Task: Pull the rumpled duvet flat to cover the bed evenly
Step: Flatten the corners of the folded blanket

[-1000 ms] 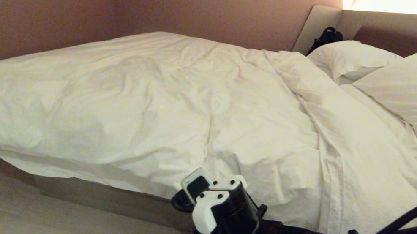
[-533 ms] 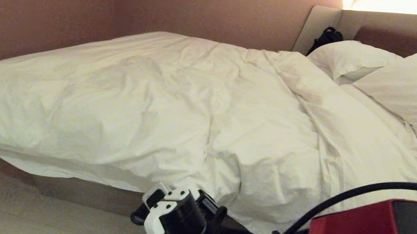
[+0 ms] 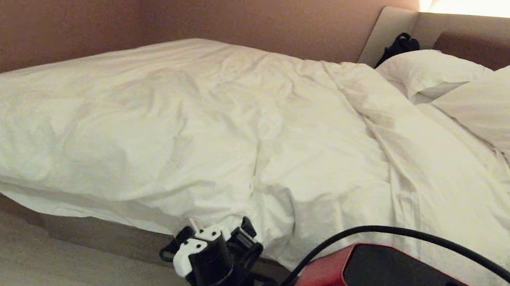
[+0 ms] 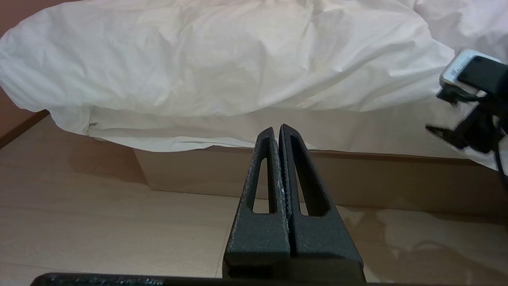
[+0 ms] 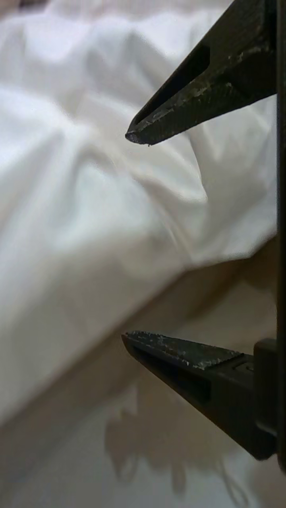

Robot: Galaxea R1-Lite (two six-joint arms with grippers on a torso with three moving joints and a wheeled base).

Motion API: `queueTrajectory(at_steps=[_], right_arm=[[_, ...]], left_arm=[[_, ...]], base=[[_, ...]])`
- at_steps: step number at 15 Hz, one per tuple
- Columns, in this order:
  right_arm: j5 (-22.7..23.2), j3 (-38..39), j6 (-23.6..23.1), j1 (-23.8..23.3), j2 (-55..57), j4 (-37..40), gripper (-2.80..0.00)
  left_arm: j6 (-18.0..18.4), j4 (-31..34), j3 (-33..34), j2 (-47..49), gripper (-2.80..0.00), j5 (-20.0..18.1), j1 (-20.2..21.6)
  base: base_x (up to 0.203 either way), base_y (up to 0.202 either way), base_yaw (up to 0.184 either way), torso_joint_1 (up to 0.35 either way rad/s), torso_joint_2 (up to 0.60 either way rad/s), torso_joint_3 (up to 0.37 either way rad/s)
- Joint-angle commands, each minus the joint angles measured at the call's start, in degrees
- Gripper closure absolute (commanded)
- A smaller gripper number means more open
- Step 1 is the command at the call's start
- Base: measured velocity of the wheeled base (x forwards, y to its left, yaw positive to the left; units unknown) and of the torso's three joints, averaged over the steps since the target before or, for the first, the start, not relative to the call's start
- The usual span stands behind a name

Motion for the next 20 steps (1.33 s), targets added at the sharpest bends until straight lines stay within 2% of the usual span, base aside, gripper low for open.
queueTrajectory(at_steps=[1,3,8,14,15,16,20], right_arm=[[-2.8,-0.4,-7.5,-0.9,1.7,-8.2,-2.8],[-4.4,-0.8,-9.6,-2.0,2.6,-8.8,-2.8],[-4.8,-6.8,-10.1,-3.0,5.2,-8.7,-2.8],[-4.8,-8.9,-11.1,-3.2,8.2,-11.0,-2.8],[-4.7,-9.0,-11.6,-3.4,8.3,-11.2,-2.03],[-4.7,-9.1,-11.8,-3.8,8.4,-11.3,0.0],[-4.8,-11.1,-11.8,-4.6,9.2,-12.2,0.0]], left_arm=[[0.0,0.0,0.0,0.0,0.0,0.0,0.0],[0.0,0.0,0.0,0.0,0.0,0.0,0.0],[0.0,0.0,0.0,0.0,0.0,0.0,0.0],[0.0,0.0,0.0,0.0,0.0,0.0,0.0],[0.0,0.0,0.0,0.0,0.0,0.0,0.0],[0.0,0.0,0.0,0.0,0.0,0.0,0.0],[0.0,0.0,0.0,0.0,0.0,0.0,0.0]], base=[[0.0,0.0,0.0,0.0,0.0,0.0],[0.0,0.0,0.0,0.0,0.0,0.0],[0.0,0.0,0.0,0.0,0.0,0.0],[0.0,0.0,0.0,0.0,0.0,0.0],[0.0,0.0,0.0,0.0,0.0,0.0],[0.0,0.0,0.0,0.0,0.0,0.0],[0.0,0.0,0.0,0.0,0.0,0.0]])
